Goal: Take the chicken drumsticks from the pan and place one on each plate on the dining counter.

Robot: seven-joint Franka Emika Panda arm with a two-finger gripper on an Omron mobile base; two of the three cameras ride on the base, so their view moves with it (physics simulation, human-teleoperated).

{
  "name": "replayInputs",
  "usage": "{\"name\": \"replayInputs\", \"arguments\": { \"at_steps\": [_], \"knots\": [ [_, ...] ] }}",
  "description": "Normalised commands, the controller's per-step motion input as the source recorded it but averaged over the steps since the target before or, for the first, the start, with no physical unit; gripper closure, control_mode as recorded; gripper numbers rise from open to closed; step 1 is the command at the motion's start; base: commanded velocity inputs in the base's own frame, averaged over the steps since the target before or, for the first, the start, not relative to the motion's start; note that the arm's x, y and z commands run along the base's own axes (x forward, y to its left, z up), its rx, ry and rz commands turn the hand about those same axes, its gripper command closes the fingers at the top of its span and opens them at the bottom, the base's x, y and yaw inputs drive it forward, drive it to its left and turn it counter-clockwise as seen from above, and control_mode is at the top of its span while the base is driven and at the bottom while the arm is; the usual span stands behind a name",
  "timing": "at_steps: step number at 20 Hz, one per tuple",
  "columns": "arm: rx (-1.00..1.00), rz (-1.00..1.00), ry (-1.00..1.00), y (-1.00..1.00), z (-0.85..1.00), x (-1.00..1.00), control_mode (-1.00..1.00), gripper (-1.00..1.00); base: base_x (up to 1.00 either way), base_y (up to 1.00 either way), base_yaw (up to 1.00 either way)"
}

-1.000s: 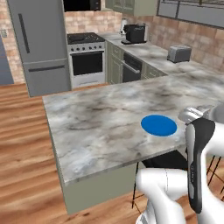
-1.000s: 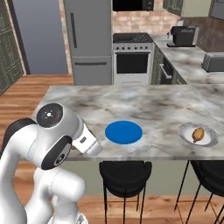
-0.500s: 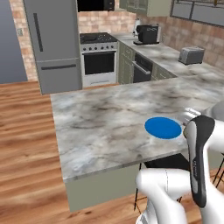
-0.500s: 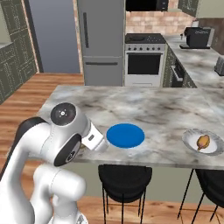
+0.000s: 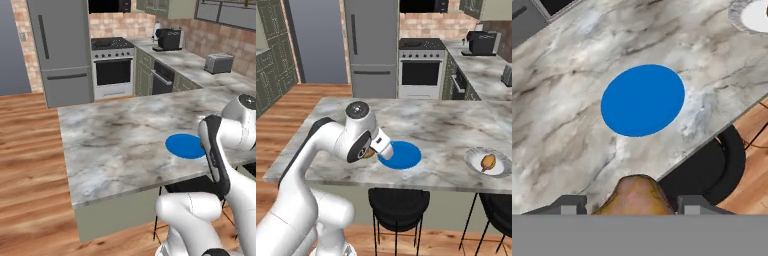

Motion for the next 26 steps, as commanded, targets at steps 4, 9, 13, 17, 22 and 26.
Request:
{"name": "replayInputs", "arguments": {
  "at_steps": [4,9,13,17,22,26],
  "knots": [
    [0.00,0.02,0.12,-0.36,-0.56,0.70,-1.00,1.00,0.00,0.00,0.00],
    [0.00,0.03,0.10,-0.33,-0.62,0.64,-1.00,1.00,0.00,0.00,0.00],
    [0.00,0.04,0.06,-0.26,-0.61,0.68,-1.00,1.00,0.00,0.00,0.00],
    [0.00,0.05,0.07,-0.09,-0.64,0.73,-1.00,1.00,0.00,0.00,0.00],
    [-0.01,0.07,0.05,0.00,-0.59,0.67,-1.00,1.00,0.00,0.00,0.00],
    [0.00,0.08,0.04,0.00,-0.56,0.66,-1.00,1.00,0.00,0.00,0.00]
  ]
}}
